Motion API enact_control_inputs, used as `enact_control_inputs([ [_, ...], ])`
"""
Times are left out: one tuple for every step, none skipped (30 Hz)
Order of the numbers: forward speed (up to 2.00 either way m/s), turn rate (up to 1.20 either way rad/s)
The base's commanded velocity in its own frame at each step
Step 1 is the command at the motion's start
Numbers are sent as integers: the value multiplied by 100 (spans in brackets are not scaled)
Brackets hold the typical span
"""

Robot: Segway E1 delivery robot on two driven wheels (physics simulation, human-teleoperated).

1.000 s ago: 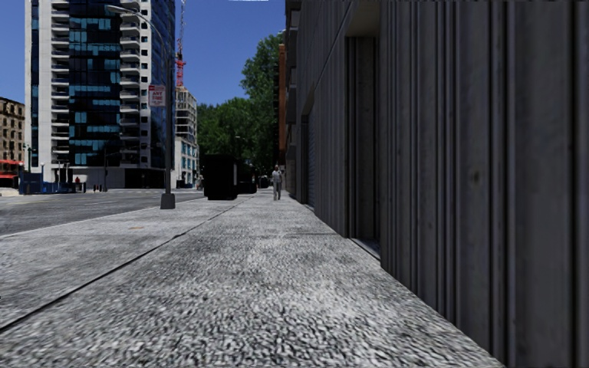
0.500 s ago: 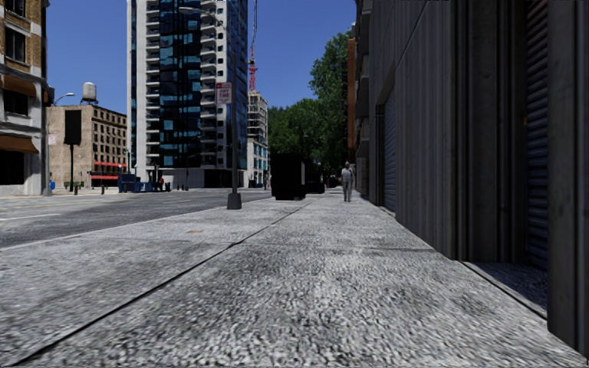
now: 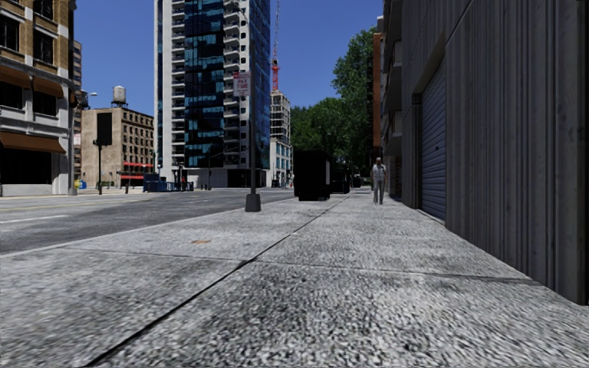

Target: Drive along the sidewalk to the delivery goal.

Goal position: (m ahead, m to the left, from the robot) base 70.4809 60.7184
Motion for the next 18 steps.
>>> enact_control_inputs([
  [200, 0],
  [200, 0],
  [200, 0],
  [200, 0],
  [200, 0],
  [200, 0],
  [200, 0],
  [200, 0],
  [200, 0],
  [200, 0],
  [200, 0],
  [200, 0],
  [200, 0],
  [200, 0],
  [200, 0],
  [200, 0],
  [200, 0],
  [200, 0],
])
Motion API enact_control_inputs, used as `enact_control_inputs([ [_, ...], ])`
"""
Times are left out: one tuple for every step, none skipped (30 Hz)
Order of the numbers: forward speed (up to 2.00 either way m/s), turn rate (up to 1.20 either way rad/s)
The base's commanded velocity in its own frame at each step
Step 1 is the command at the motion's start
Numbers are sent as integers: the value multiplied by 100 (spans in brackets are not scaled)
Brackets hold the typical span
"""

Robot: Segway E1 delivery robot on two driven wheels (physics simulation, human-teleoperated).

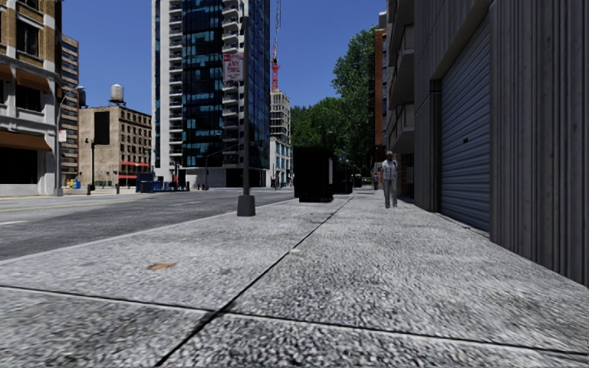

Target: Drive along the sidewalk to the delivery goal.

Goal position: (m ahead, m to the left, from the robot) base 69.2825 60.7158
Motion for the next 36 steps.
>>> enact_control_inputs([
  [200, 0],
  [200, 0],
  [200, 0],
  [200, 0],
  [200, 0],
  [200, 0],
  [200, 0],
  [200, 0],
  [200, 0],
  [200, 0],
  [200, 0],
  [200, 0],
  [200, 0],
  [200, 0],
  [200, 0],
  [200, 0],
  [200, 0],
  [200, 0],
  [200, 0],
  [200, 0],
  [200, 0],
  [200, 0],
  [200, 0],
  [200, 0],
  [200, 0],
  [200, 0],
  [200, -5],
  [200, -12],
  [200, -19],
  [200, -23],
  [200, -23],
  [200, -25],
  [200, -26],
  [200, -26],
  [200, -28],
  [200, -29],
])
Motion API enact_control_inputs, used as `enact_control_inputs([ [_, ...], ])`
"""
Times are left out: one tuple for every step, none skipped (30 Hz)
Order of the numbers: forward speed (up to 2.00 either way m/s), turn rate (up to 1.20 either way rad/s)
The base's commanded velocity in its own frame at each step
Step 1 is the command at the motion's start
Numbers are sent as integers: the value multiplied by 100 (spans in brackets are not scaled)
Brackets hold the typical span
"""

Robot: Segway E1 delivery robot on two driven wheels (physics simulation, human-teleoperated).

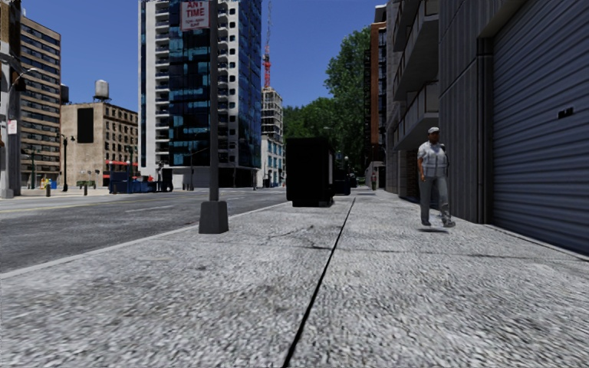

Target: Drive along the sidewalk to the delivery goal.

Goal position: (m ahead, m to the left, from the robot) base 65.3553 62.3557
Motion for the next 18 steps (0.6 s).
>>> enact_control_inputs([
  [200, -30],
  [200, -30],
  [200, -30],
  [200, -31],
  [200, -31],
  [200, -31],
  [200, -31],
  [200, -31],
  [200, -31],
  [200, -31],
  [200, -31],
  [200, -31],
  [200, -31],
  [200, -31],
  [200, -31],
  [200, -31],
  [200, -31],
  [200, -31],
])
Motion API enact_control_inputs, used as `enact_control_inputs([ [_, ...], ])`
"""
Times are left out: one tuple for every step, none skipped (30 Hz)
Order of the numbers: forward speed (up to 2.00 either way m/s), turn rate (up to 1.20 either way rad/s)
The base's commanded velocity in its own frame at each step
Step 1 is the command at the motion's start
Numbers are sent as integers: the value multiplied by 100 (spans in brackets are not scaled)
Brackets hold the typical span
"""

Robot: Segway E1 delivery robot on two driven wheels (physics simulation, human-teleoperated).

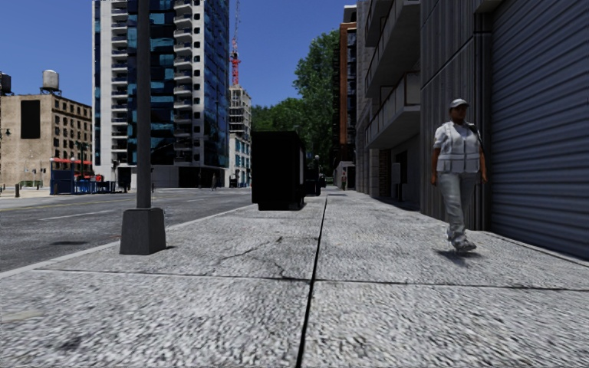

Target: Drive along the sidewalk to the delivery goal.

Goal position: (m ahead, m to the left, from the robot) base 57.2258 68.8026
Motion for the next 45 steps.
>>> enact_control_inputs([
  [200, -31],
  [200, -31],
  [200, -31],
  [200, -31],
  [200, -31],
  [200, -31],
  [200, -31],
  [200, -31],
  [200, -31],
  [200, -31],
  [200, -31],
  [200, -31],
  [200, -31],
  [200, -31],
  [200, -31],
  [200, -31],
  [200, -31],
  [200, -31],
  [200, -31],
  [200, -31],
  [200, -31],
  [200, -31],
  [200, -29],
  [200, -16],
  [200, -11],
  [200, -6],
  [200, 0],
  [200, 0],
  [200, 0],
  [200, 0],
  [200, 0],
  [200, 0],
  [200, 0],
  [200, 0],
  [200, 0],
  [200, 0],
  [200, 0],
  [200, 0],
  [200, 0],
  [200, 0],
  [200, 0],
  [200, 0],
  [200, 0],
  [200, 0],
  [200, 0],
])
